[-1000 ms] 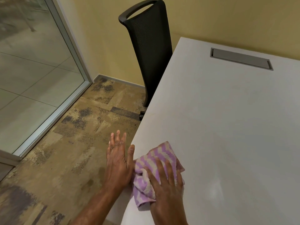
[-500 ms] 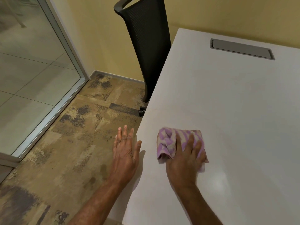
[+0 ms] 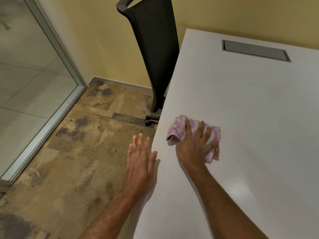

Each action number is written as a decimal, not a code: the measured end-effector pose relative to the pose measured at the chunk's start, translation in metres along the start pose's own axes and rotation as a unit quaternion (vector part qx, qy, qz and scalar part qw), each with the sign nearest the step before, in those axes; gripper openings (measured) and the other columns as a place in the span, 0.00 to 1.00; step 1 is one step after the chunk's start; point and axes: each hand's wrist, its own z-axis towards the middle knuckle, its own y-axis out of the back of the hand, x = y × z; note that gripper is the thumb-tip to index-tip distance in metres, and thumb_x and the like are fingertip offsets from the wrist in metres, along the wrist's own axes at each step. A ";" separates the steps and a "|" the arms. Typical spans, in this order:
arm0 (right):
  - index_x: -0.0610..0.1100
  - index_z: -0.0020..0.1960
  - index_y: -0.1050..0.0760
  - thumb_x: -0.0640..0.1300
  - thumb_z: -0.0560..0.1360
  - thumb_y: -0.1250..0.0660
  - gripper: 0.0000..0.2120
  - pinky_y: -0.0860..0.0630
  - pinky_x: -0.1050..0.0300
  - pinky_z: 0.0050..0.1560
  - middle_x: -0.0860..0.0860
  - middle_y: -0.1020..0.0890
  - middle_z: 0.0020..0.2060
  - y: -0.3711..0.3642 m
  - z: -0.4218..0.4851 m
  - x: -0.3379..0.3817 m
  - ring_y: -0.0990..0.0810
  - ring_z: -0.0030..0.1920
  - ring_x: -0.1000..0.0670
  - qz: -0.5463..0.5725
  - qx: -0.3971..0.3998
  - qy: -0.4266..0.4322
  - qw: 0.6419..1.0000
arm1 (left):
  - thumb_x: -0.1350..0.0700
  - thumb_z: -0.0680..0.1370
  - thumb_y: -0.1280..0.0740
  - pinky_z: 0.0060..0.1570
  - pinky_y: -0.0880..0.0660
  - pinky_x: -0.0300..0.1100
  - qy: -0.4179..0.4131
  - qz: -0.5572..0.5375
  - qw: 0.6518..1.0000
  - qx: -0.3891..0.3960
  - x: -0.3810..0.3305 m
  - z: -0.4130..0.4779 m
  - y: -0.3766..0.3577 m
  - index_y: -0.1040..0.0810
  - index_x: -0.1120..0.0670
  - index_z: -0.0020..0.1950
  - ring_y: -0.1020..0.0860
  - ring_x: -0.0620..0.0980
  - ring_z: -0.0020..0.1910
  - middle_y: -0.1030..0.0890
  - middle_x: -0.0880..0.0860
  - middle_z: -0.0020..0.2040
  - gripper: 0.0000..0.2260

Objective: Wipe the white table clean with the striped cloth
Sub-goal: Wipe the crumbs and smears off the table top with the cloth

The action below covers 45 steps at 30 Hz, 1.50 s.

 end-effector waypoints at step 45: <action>0.49 0.75 0.28 0.57 0.73 0.26 0.33 0.41 0.29 0.75 0.44 0.28 0.76 0.014 -0.119 -0.203 0.35 0.77 0.35 0.039 -0.031 0.164 0.985 | 0.41 0.83 0.53 0.82 0.59 0.39 -0.035 -0.019 0.999 0.027 -0.139 -0.039 -0.093 0.42 0.51 0.83 0.58 0.41 0.83 0.49 0.47 0.85 0.29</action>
